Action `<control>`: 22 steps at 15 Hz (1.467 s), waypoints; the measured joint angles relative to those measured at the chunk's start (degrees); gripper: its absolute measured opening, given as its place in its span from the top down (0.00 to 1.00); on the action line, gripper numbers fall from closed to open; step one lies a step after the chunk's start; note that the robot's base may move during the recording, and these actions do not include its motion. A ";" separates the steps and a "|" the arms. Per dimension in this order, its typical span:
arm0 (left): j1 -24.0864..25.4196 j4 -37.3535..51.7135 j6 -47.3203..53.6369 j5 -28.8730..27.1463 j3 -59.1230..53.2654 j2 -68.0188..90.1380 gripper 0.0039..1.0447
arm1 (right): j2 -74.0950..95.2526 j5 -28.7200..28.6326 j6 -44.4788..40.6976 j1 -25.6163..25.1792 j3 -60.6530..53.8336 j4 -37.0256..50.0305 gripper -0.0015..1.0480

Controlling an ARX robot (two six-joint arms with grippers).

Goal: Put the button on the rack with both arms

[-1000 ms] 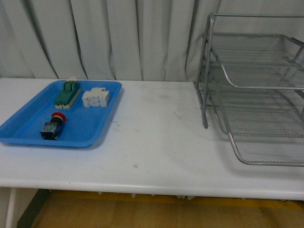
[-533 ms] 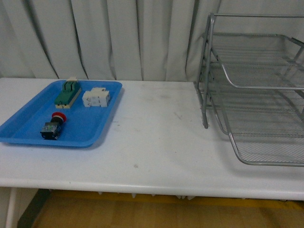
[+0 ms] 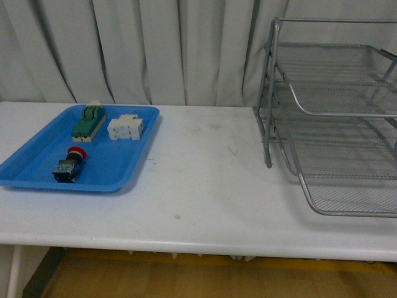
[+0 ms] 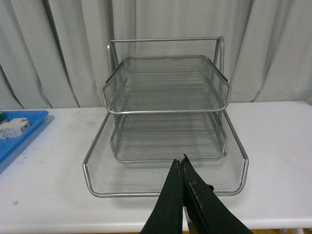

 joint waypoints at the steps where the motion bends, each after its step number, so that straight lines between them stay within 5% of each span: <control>1: 0.00 0.00 0.00 0.00 0.00 0.00 0.06 | -2.78 0.00 0.00 0.00 0.00 -2.80 0.98; 2: 0.00 -0.04 0.00 0.02 0.00 0.00 0.06 | -12.79 -0.17 -0.02 0.00 0.20 -12.28 0.98; 6: -0.07 -0.20 0.00 -0.31 0.02 0.04 0.06 | -12.74 -0.15 -0.17 0.00 0.02 -13.38 0.79; 10: -3.39 -10.91 0.70 -12.35 5.27 8.70 0.06 | -12.72 0.02 -0.17 0.00 0.02 -13.40 0.63; 13: 2.78 -5.35 2.95 -13.75 8.74 20.68 0.06 | -12.76 -0.20 -0.20 0.00 0.02 -13.29 0.51; 17: 13.55 11.17 7.89 0.39 23.85 61.26 0.06 | -12.74 -0.20 -0.20 0.00 0.02 -13.35 0.06; 22: 11.41 6.51 7.19 9.97 56.00 103.93 0.06 | -12.74 -0.20 -0.20 0.00 0.02 -13.33 0.06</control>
